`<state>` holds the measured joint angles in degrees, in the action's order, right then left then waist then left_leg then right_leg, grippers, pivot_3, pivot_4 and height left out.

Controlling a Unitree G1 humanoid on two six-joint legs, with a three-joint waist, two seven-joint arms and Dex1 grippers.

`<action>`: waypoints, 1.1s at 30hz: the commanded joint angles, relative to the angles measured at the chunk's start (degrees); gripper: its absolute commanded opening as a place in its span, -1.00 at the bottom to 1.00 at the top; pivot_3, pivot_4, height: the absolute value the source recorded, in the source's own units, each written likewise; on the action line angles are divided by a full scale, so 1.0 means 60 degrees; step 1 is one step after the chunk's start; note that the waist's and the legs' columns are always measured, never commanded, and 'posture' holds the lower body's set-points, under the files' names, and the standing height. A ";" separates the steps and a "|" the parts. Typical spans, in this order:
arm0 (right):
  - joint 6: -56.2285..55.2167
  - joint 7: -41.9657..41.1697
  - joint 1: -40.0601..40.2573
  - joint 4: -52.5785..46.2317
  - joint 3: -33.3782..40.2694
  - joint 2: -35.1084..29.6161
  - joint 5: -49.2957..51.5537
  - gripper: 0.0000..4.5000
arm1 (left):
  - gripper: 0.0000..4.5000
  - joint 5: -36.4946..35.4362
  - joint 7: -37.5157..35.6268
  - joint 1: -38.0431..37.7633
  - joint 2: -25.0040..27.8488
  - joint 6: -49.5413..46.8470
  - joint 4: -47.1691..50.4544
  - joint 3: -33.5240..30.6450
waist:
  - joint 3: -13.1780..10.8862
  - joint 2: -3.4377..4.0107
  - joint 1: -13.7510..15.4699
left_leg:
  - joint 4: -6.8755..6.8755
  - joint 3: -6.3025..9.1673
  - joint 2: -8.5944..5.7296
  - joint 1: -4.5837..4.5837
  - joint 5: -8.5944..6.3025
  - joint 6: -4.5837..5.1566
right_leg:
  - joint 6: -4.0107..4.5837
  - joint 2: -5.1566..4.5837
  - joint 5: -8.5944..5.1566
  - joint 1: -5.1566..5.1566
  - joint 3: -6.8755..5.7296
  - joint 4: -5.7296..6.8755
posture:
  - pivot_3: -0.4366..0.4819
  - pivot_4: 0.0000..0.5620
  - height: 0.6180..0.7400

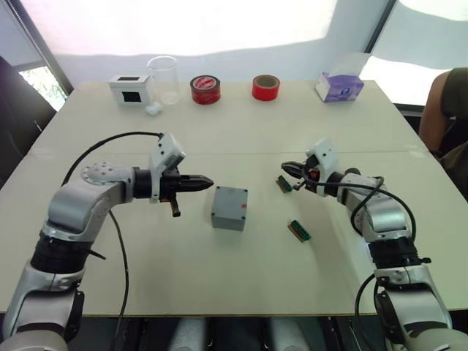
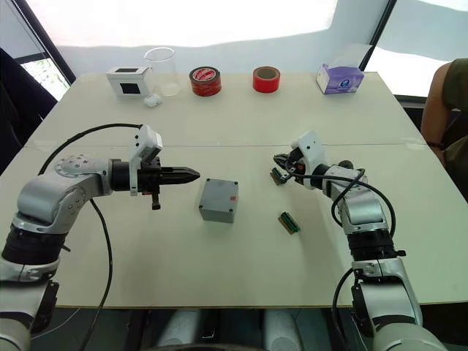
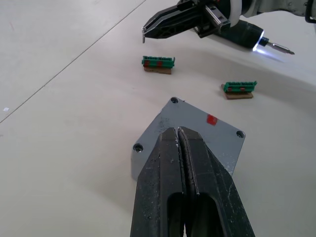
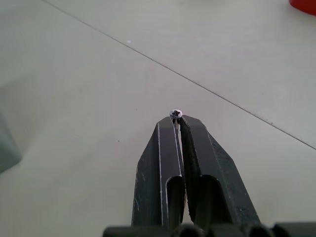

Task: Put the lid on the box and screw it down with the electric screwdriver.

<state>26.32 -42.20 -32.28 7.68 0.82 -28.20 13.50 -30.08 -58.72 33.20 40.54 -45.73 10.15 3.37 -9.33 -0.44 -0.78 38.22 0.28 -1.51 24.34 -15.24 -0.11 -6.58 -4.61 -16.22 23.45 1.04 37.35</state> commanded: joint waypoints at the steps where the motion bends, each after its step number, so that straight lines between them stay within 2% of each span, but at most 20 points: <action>1: 0.0652 -0.0369 0.0395 -0.2359 0.0226 -0.0099 0.1015 -0.98 | -1.00 -0.0368 -0.0448 -0.0248 0.0486 -0.0099 0.0418 -0.0304 | 0.0000 0.0000 -0.0005 | -0.0001 0.0001 0.0002 0.0000 0.0000 0.0000 | 0.0000 0.0001 0.0000 0.0001 0.0000 0.0000 | -0.05 -0.47 1.00; 5: 0.1320 -0.0424 0.1327 -0.4182 -0.0240 -0.0207 0.1384 -0.98 | -1.00 -0.0528 -0.0810 -0.0584 0.0954 -0.0160 0.0647 -0.0237 | 0.0000 0.0000 0.0002 | -0.0006 0.0005 0.0006 0.0000 -0.0017 0.0029 | 0.0001 0.0003 -0.0001 0.0001 0.0000 -0.0002 | -0.05 -0.47 1.00; 9: 0.1597 -0.0198 0.1766 -0.4856 -0.0718 -0.0068 0.1343 -0.98 | -1.00 -0.0524 -0.0758 -0.0657 0.1003 -0.0158 0.0684 -0.0201 | 0.0000 0.0000 0.0042 | 0.0003 0.0006 0.0001 -0.0001 -0.0020 0.0035 | 0.0000 -0.0005 0.0000 -0.0006 -0.0005 0.0002 | -0.05 -0.47 1.00; 17: 0.1206 0.0321 0.1686 -0.4294 -0.1157 0.0482 0.1005 -0.98 | -1.00 -0.0502 -0.0499 -0.0560 0.0873 -0.0162 0.0703 -0.0106 | 0.0000 0.0000 0.0011 | 0.0003 0.0008 0.0003 -0.0002 -0.0018 0.0032 | 0.0001 0.0004 0.0000 -0.0003 -0.0004 0.0004 | -0.05 -0.47 1.00; 33: 0.0995 0.0410 0.1598 -0.3894 -0.1465 0.0715 0.0822 -0.98 | -1.00 -0.0544 -0.0239 -0.0686 0.0867 -0.0174 0.0848 -0.0104 | 0.0000 0.0000 0.0009 | 0.0003 0.0008 0.0003 -0.0002 -0.0018 0.0031 | 0.0001 0.0006 0.0000 -0.0003 -0.0005 0.0005 | -0.05 -0.47 1.00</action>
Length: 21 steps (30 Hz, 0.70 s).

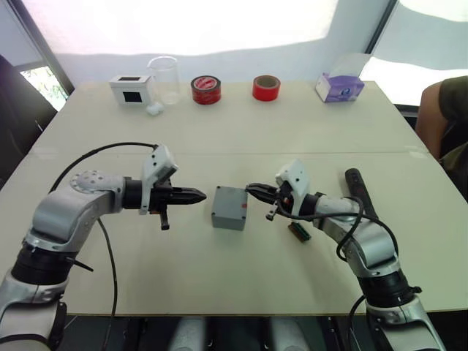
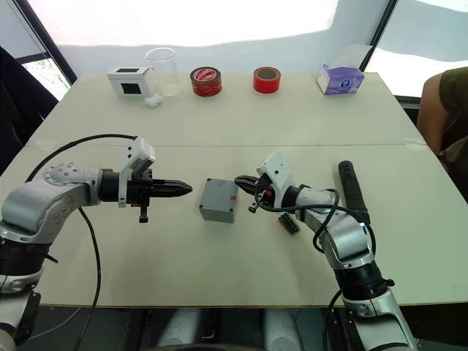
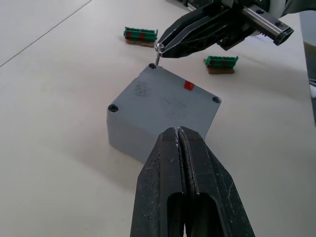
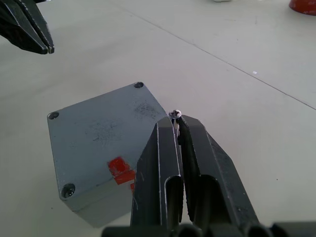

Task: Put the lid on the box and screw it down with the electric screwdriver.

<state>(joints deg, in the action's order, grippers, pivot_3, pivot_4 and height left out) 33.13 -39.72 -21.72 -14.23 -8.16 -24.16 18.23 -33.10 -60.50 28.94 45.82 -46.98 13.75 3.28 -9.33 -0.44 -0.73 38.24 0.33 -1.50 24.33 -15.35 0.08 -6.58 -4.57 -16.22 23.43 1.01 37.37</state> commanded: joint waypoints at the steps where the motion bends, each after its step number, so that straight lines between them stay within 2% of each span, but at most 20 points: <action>1: -0.0136 0.0001 -0.0163 -0.0241 0.0027 0.0043 0.0035 -0.98 | -1.00 -0.0044 0.0063 0.0026 -0.0012 0.0034 0.0248 -0.0089 | 0.0000 0.0000 0.0001 | 0.0000 0.0000 0.0000 0.0000 0.0000 0.0000 | 0.0000 0.0000 0.0000 0.0000 0.0000 0.0000 | -0.05 -0.47 1.00; 20: -0.0485 0.0017 -0.0231 0.0421 -0.0167 0.0070 -0.0372 -0.98 | -1.00 -0.0062 0.0173 0.0036 -0.0038 0.0027 0.0226 -0.0112 | 0.0000 0.0000 0.0006 | 0.0000 0.0000 0.0000 0.0000 0.0000 -0.0001 | 0.0000 0.0000 0.0000 0.0000 0.0000 0.0001 | -0.05 -0.47 1.00; 21: -0.0462 0.0043 -0.0230 0.0425 -0.0155 0.0076 -0.0382 -0.86 | -1.00 -0.0063 0.0176 0.0037 -0.0037 0.0024 0.0225 -0.0116 | 0.0000 0.0000 0.0003 | 0.0000 0.0000 0.0000 0.0000 0.0000 -0.0001 | 0.0000 0.0000 0.0000 0.0000 0.0000 0.0001 | -0.05 -0.47 1.00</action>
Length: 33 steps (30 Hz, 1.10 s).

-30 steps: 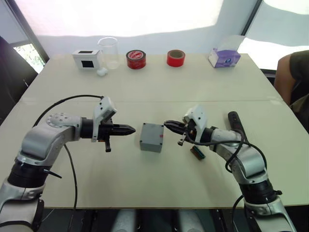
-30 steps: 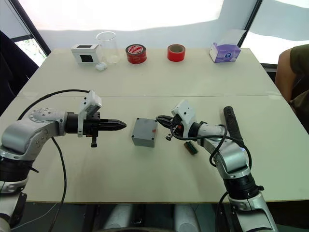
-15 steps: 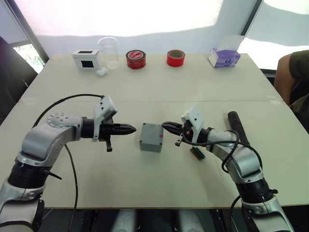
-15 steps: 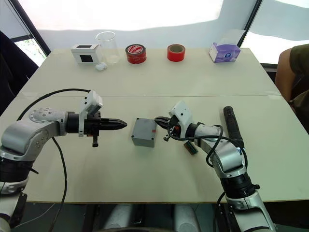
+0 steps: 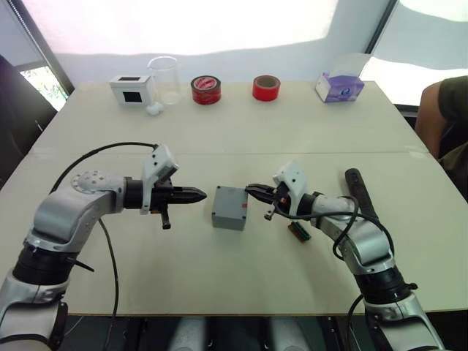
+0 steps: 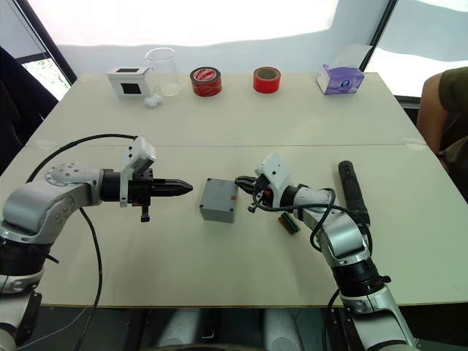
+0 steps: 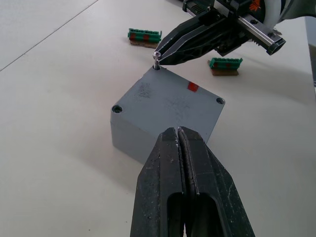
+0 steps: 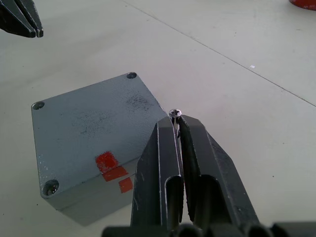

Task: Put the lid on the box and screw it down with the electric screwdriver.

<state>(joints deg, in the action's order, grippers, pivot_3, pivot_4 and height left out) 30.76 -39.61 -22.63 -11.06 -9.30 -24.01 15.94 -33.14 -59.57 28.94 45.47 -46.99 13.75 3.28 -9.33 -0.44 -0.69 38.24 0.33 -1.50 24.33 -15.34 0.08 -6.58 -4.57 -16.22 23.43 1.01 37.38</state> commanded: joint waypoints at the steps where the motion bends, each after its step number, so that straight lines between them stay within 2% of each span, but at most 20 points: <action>1: -0.0041 0.0009 -0.0086 -0.0105 0.0041 0.0042 0.0011 -0.74 | -1.00 -0.0058 0.0019 0.0045 0.0022 0.0022 0.0220 -0.0117 | 0.0000 0.0000 -0.0003 | 0.0000 0.0000 0.0000 0.0000 0.0000 0.0000 | 0.0000 0.0000 0.0000 0.0000 0.0000 0.0000 | -0.05 -0.47 1.00; 3: -0.0011 0.0010 -0.0099 -0.0113 0.0065 0.0018 0.0023 -0.47 | -1.00 -0.0058 0.0023 0.0056 0.0018 0.0019 0.0208 -0.0118 | 0.0000 0.0000 -0.0004 | 0.0000 0.0000 0.0000 0.0000 0.0000 0.0000 | 0.0000 0.0000 0.0000 0.0000 0.0000 0.0000 | -0.05 -0.47 1.00; 7: 0.0092 0.0063 -0.0084 -0.0257 0.0162 -0.0091 0.0016 0.23 | -1.00 -0.0055 0.0028 0.0076 -0.0006 0.0033 0.0181 -0.0114 | 0.0000 0.0000 -0.0003 | 0.0000 0.0000 0.0000 0.0000 0.0000 0.0000 | 0.0000 0.0000 0.0000 0.0000 0.0000 0.0000 | -0.05 -0.47 1.00; 9: 0.0199 0.0113 -0.0083 -0.0366 0.0230 -0.0161 0.0018 0.66 | -1.00 -0.0064 0.0026 0.0089 -0.0024 0.0043 0.0173 -0.0118 | 0.0000 0.0000 -0.0001 | 0.0000 0.0000 0.0000 0.0000 0.0000 0.0000 | 0.0000 0.0000 0.0000 0.0000 0.0000 0.0000 | -0.05 -0.47 1.00; 11: 0.0340 0.0172 -0.0086 -0.0479 0.0344 -0.0211 0.0078 0.93 | -1.00 -0.0090 0.0032 0.0125 -0.0072 0.0045 0.0162 -0.0129 | 0.0000 0.0000 0.0003 | 0.0000 0.0000 0.0000 0.0000 0.0000 0.0000 | 0.0000 0.0000 0.0000 0.0000 0.0000 0.0001 | -0.05 -0.47 1.00; 14: 0.1747 0.0441 -0.0300 -0.1331 0.1632 -0.0572 0.1064 0.93 | -1.00 -0.0409 0.0050 0.0561 -0.0450 -0.0071 0.0168 -0.0218 | 0.0000 0.0000 0.0038 | 0.0000 0.0000 0.0000 0.0002 0.0000 0.0000 | 0.0000 -0.0002 0.0000 0.0000 -0.0001 0.0001 | -0.05 -0.47 1.00; 17: 0.4167 0.0244 -0.1043 -0.1738 0.3298 -0.2024 0.2313 0.97 | -1.00 -0.0576 -0.0149 0.1146 -0.0819 -0.0044 0.0375 0.0043 | -0.0002 0.0001 0.0114 | 0.0012 0.0001 -0.0008 0.0007 -0.0001 0.0002 | -0.0001 -0.0014 0.0001 -0.0003 -0.0002 0.0004 | -0.05 -0.47 1.00; 20: 0.5761 0.0226 -0.1738 -0.1349 0.3904 -0.3359 0.2713 0.97 | -1.00 -0.0554 -0.0355 0.1439 -0.1005 0.0063 0.0570 0.0393 | 0.0000 0.0001 0.0164 | 0.0008 0.0000 -0.0008 -0.0003 -0.0005 0.0009 | -0.0001 -0.0014 0.0001 -0.0013 -0.0003 -0.0006 | -0.05 -0.47 1.00; 25: 0.9451 0.0743 -0.2820 0.0196 0.3381 -0.5110 0.2612 0.97 | -1.00 -0.0576 -0.0653 0.1586 -0.1227 0.0247 0.0771 0.0705 | 0.0001 -0.0001 0.0090 | -0.0009 -0.0005 0.0011 -0.0014 -0.0004 0.0007 | 0.0008 0.0001 -0.0004 -0.0014 0.0003 -0.0009 | -0.05 -0.47 1.00; 29: 0.9684 -0.0317 -0.1860 0.1347 0.1973 -0.7099 0.2631 0.97 | -1.00 -0.0339 -0.1259 0.1610 -0.1302 0.0717 0.0852 0.1262 | 0.0000 0.0001 0.0132 | -0.0009 -0.0002 0.0006 -0.0002 -0.0007 0.0012 | 0.0011 -0.0011 -0.0006 -0.0013 0.0005 -0.0019 | -0.05 -0.47 1.00; 33: 0.9427 -0.0718 -0.1853 0.2218 0.1386 -0.7392 0.2608 0.97 | -1.00 -0.0059 -0.1342 0.1525 -0.1230 0.0999 0.0850 0.1476 | 0.0001 0.0003 -0.0015 | 0.0004 -0.0035 0.0001 -0.0006 -0.0020 0.0035 | 0.0005 -0.0018 -0.0002 -0.0017 0.0013 -0.0026 | -0.05 -0.47 1.00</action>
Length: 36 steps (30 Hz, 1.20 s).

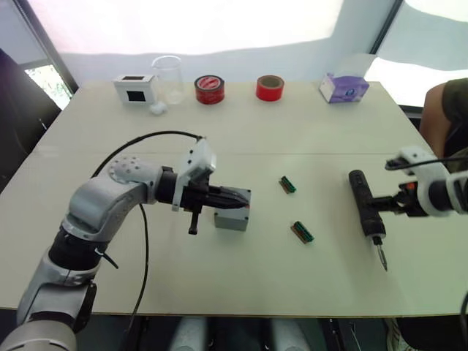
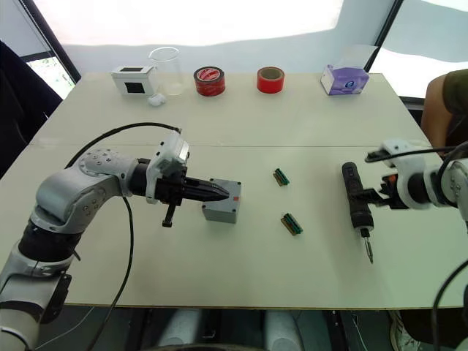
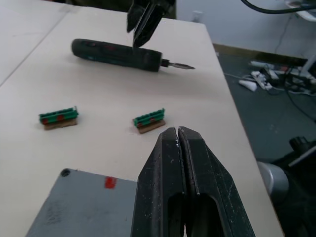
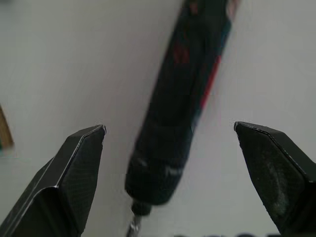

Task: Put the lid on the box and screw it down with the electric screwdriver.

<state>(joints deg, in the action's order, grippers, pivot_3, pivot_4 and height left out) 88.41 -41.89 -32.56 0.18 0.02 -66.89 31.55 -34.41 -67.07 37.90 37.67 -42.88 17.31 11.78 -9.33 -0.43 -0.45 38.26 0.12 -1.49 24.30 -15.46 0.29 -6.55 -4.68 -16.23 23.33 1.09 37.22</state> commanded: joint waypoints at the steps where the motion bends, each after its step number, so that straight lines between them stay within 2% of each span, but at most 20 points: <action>1: -0.0195 -0.0416 -0.0250 0.0541 -0.0282 -0.0257 -0.0016 0.97 | -1.00 0.0179 -0.0082 -0.0008 0.0085 0.0340 0.0276 0.0060 | 0.0000 0.0002 -0.0075 | 0.0000 -0.0001 0.0001 -0.0003 0.0000 0.0000 | 0.0000 0.0002 0.0000 0.0001 0.0001 0.0004 | -0.05 -0.47 1.00; 15: -0.1274 -0.1529 -0.1552 0.2710 -0.2511 0.0230 -0.0929 0.97 | -1.00 0.0099 0.0474 -0.0678 0.0459 0.0123 0.0674 -0.0299 | 0.0000 0.0008 -0.0013 | 0.0003 0.0006 0.0001 0.0003 0.0000 -0.0001 | 0.0000 0.0002 0.0000 0.0005 -0.0003 0.0004 | -0.05 -0.47 1.00; 18: -0.1382 -0.1906 -0.1642 0.2786 -0.2961 0.0291 -0.1044 0.61 | -1.00 0.0077 0.0607 -0.0736 0.0496 0.0074 0.0684 -0.0381 | 0.0000 0.0008 -0.0039 | 0.0001 0.0006 0.0003 0.0002 0.0001 -0.0001 | 0.0000 0.0006 -0.0001 0.0007 -0.0003 0.0006 | -0.05 -0.47 1.00; 23: -0.1497 -0.2024 -0.1741 0.3072 -0.3169 0.0591 -0.1356 -0.14 | -1.00 0.0034 0.0806 -0.0860 0.0516 -0.0003 0.0659 -0.0548 | 0.0000 0.0007 -0.0039 | 0.0000 0.0008 0.0006 0.0000 0.0001 -0.0002 | 0.0000 0.0011 -0.0001 0.0006 -0.0004 0.0004 | -0.05 -0.47 1.00; 24: -0.1435 -0.1987 -0.1754 0.3178 -0.3099 0.0694 -0.1389 -0.21 | -1.00 0.0015 0.0861 -0.0896 0.0482 -0.0023 0.0618 -0.0611 | 0.0000 0.0004 -0.0039 | 0.0001 0.0010 0.0007 -0.0001 0.0001 -0.0002 | 0.0000 0.0013 -0.0001 0.0005 -0.0006 0.0004 | -0.05 -0.47 1.00; 28: -0.1925 -0.1921 -0.1901 0.3419 -0.2804 0.0807 -0.1680 -0.22 | -1.00 0.0073 0.1041 -0.0974 0.0480 -0.0003 0.0261 -0.0832 | 0.0007 -0.0008 -0.0053 | 0.0003 0.0012 0.0008 -0.0007 0.0001 -0.0002 | 0.0000 0.0013 0.0000 -0.0003 -0.0006 0.0005 | -0.05 -0.47 1.00; 31: -0.3043 -0.1374 -0.2821 0.4271 -0.2148 0.1184 -0.2153 -0.22 | -1.00 0.0201 0.1062 -0.1033 0.0640 0.0111 -0.0086 -0.1019 | 0.0005 -0.0016 -0.0152 | 0.0002 0.0003 0.0010 -0.0026 0.0002 -0.0003 | -0.0001 0.0015 0.0001 -0.0015 -0.0001 0.0007 | -0.05 -0.47 1.00; 32: -0.3358 -0.1031 -0.3438 0.4643 -0.1406 0.1547 -0.1960 -0.22 | -1.00 0.0280 0.1073 -0.1045 0.0693 0.0171 -0.0309 -0.1094 | 0.0002 -0.0016 -0.0213 | 0.0003 -0.0003 0.0010 -0.0038 0.0002 -0.0004 | 0.0000 0.0015 0.0003 -0.0021 0.0003 0.0008 | -0.05 -0.47 1.00; 34: -0.3827 -0.0623 -0.4310 0.5083 -0.0203 0.2129 -0.1527 -0.22 | -1.00 0.0415 0.1113 -0.1043 0.0743 0.0276 -0.0674 -0.1184 | -0.0040 0.0062 -0.0306 | -0.0001 -0.0027 0.0000 -0.0041 0.0003 -0.0006 | -0.0013 0.0008 0.0018 -0.0007 0.0030 0.0021 | -0.05 -0.47 1.00; 36: -0.4310 -0.0386 -0.4664 0.4792 0.1032 0.2704 -0.0923 -0.22 | -1.00 0.0496 0.1122 -0.1054 0.0796 0.0381 -0.0943 -0.1233 | -0.0053 0.0089 -0.0304 | -0.0017 -0.0031 0.0001 -0.0031 0.0009 -0.0017 | -0.0011 0.0015 0.0017 0.0022 0.0036 0.0035 | -0.05 -0.47 1.00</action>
<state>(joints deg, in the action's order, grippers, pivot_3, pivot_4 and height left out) 66.86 -45.39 -57.12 32.80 -3.23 -51.60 21.82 -32.04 -60.59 31.24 41.82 -41.93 12.33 6.68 -9.64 0.10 -2.28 38.11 -0.05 -1.45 24.20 -15.35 0.09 -6.60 -4.53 -16.14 23.57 1.30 37.42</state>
